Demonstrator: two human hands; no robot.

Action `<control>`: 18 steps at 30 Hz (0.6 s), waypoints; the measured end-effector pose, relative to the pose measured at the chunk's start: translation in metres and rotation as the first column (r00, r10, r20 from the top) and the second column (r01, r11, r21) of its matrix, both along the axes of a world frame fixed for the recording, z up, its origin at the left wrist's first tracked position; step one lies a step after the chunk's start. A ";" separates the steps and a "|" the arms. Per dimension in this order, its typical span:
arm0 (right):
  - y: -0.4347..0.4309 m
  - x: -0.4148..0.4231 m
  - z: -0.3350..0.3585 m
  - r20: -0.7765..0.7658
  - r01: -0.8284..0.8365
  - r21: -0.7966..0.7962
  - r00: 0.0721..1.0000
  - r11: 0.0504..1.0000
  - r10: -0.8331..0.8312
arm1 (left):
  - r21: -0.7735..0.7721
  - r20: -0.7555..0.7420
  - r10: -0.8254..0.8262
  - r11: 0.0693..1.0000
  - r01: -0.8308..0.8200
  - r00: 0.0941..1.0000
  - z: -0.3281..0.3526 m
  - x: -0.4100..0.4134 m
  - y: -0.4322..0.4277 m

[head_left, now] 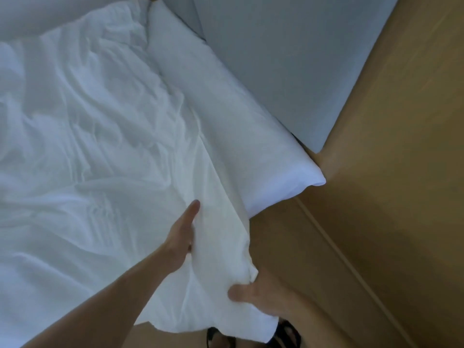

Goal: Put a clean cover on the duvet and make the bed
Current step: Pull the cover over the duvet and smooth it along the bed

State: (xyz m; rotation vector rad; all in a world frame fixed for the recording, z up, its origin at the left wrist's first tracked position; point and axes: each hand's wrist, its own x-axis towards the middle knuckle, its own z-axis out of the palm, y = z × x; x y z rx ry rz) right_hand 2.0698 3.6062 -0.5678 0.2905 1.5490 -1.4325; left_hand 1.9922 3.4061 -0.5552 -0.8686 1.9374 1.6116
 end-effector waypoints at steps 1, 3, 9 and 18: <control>-0.007 0.000 0.013 -0.063 -0.029 0.006 0.998 1.000 0.029 | 0.080 0.000 -0.012 0.997 0.012 1.000 0.014 -0.002 0.000; -0.019 0.001 0.037 -0.186 -0.059 0.001 0.981 0.998 0.058 | 0.095 -0.015 -0.063 0.993 0.064 0.998 0.036 -0.009 -0.002; -0.054 0.000 0.063 -0.403 -0.141 0.061 0.902 0.988 0.154 | 0.008 0.135 -0.195 0.981 0.195 0.972 0.070 -0.012 -0.003; -0.112 -0.015 0.104 -0.470 -0.335 0.111 0.812 0.936 0.347 | -0.214 0.001 -0.213 0.954 0.208 0.977 0.125 -0.018 -0.093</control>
